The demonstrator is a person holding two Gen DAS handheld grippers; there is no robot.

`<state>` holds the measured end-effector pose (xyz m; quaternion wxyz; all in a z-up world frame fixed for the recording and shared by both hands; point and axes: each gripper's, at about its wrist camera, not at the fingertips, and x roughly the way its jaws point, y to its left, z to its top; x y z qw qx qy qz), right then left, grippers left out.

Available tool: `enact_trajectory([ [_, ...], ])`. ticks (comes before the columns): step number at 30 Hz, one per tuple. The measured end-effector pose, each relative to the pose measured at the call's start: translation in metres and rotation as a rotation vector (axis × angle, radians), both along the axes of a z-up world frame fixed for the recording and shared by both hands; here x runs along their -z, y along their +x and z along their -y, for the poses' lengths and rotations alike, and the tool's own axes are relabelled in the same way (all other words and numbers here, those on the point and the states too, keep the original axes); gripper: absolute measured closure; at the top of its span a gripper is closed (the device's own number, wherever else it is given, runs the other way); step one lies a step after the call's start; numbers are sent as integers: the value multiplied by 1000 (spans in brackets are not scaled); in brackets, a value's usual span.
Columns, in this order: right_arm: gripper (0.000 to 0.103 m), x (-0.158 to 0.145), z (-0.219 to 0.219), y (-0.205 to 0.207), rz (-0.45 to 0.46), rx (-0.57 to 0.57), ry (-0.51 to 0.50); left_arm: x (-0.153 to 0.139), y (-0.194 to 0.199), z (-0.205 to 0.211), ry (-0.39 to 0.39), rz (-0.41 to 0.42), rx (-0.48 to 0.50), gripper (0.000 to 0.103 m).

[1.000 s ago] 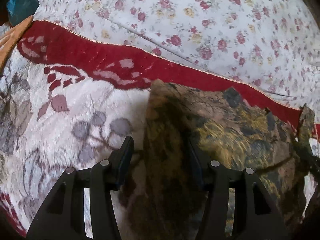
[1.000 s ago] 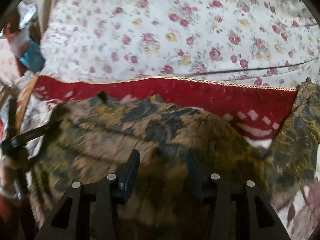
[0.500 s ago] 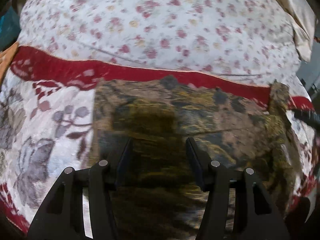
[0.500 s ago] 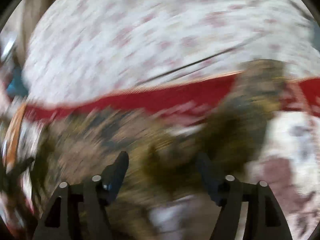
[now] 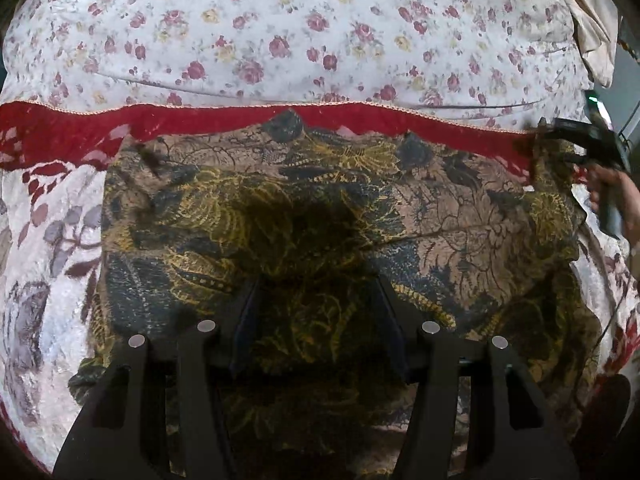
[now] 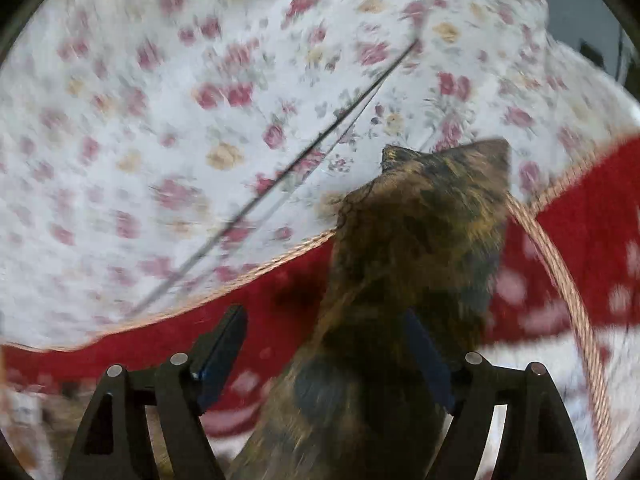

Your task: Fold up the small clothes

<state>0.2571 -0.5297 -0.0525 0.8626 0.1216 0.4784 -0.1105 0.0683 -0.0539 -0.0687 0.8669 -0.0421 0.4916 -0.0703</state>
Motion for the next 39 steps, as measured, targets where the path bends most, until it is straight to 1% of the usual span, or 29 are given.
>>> enact_trajectory([
  [2,25,17,4,14,-46,62,-31,1,0,0,0,3,4,48],
  [3,25,23,6,18,-43,80,-40,1,1,0,-6,3,5,47],
  [5,24,23,2,21,-11,64,-101,3,1,-1,-13,2,7,46],
  [6,30,23,0,22,-15,51,-128,3,1,-1,-13,3,8,46],
  [7,55,21,0,20,-21,48,-174,4,1,-1,-12,4,9,46],
  [8,84,17,2,19,-14,52,-191,4,1,-2,-12,6,10,46],
  [9,89,12,10,13,10,57,-161,4,1,-2,-13,8,11,46],
  [10,91,8,19,7,29,61,-113,4,0,-2,-14,8,11,46],
  [11,92,3,31,-1,46,69,-63,3,0,-2,-15,5,9,46],
  [13,92,-13,54,-25,121,75,58,0,-2,-5,-23,0,4,46],
  [15,93,-36,73,-59,235,47,203,-6,-5,-10,-32,2,-10,46],
  [18,93,-71,94,-110,369,-5,354,-15,-10,-18,-28,16,-33,46],
  [19,93,-80,96,-118,396,-24,384,-19,-11,-21,-28,22,-40,46],
  [21,93,-109,96,-145,453,-68,444,-29,-15,-29,-34,33,-61,46],
  [22,93,-121,97,-150,483,-94,471,-32,-17,-32,-40,36,-68,46],
  [24,93,-150,96,-174,561,-132,538,-42,-22,-40,-56,53,-88,46],
  [27,93,-183,92,-189,669,-194,666,-57,-31,-49,-64,87,-107,46],
  [28,93,-191,90,-197,690,-217,703,-61,-33,-51,-65,95,-109,46],
  [29,93,-200,82,-197,701,-265,746,-65,-35,-53,-65,105,-110,46],
  [30,93,-207,72,-198,703,-305,761,-68,-37,-55,-65,113,-112,46],
  [31,93,-215,62,-198,703,-348,770,-71,-39,-57,-65,118,-114,46],
  [32,93,-225,44,-196,699,-415,780,-74,-41,-60,-70,126,-119,46],
  [34,93,-238,12,-193,690,-513,794,-78,-43,-66,-85,135,-128,46],
  [37,93,-250,-55,-180,629,-686,814,-83,-49,-76,-121,148,-142,46],
  [39,93,-249,-106,-168,566,-801,827,-86,-52,-82,-137,163,-152,46],
])
